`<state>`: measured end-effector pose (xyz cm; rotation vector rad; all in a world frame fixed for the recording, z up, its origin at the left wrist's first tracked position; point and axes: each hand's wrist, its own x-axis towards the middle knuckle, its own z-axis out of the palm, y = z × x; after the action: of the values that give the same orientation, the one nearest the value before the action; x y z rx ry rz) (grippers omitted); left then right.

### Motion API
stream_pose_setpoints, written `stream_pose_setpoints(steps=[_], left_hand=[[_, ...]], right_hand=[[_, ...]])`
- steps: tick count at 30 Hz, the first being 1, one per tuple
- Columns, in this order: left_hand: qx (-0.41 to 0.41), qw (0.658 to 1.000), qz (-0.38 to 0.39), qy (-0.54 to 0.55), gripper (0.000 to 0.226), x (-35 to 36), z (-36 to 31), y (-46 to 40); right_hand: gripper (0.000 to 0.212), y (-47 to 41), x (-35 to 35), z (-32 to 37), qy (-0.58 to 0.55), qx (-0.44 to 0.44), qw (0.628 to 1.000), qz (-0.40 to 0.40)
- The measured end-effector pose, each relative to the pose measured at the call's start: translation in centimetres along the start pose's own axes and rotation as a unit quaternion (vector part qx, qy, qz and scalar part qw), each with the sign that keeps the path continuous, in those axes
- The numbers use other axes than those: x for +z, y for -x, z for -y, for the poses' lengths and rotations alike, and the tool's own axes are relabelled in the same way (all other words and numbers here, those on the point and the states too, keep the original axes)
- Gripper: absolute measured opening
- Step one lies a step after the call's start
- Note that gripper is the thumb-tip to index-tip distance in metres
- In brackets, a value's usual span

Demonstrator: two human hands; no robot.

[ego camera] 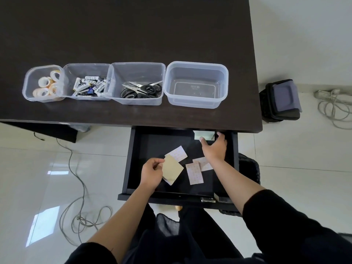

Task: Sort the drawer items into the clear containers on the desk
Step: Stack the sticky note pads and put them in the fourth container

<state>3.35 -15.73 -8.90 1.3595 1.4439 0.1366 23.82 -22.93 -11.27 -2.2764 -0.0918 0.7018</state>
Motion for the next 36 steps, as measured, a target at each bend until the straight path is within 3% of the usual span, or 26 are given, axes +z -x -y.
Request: stream_pose_setpoints(steps=[5,10,19,23,31,36], left_hand=[[-0.006,1.0,-0.012,0.014,0.017,-0.6,-0.1,0.1],[-0.028,0.999,0.006,0.035,0.015,-1.0,-0.1,0.4],[-0.041,0.986,0.038,0.155,0.029,-1.5,-2.1,2.4],[-0.034,0.975,0.071,0.209,0.031,-2.0,-3.2,3.4],[0.012,0.961,0.106,0.254,0.034,-3.0,-5.7,5.0],[0.05,0.956,0.109,0.267,0.037,-4.0,-7.3,5.5]], right_hand=[[0.037,-1.8,1.2,0.8,-0.109,0.119,0.986,-0.043],[0.025,-0.6,1.4,-0.6,-0.103,0.141,0.985,0.008],[0.011,6.2,-2.1,-1.6,-0.139,0.08,0.987,0.029],[0.015,9.2,-4.4,-1.0,-0.181,0.041,0.981,0.062],[0.026,13.3,-7.4,2.3,-0.291,-0.037,0.955,0.044],[0.019,13.3,-8.0,3.6,-0.317,-0.027,0.947,0.041]])
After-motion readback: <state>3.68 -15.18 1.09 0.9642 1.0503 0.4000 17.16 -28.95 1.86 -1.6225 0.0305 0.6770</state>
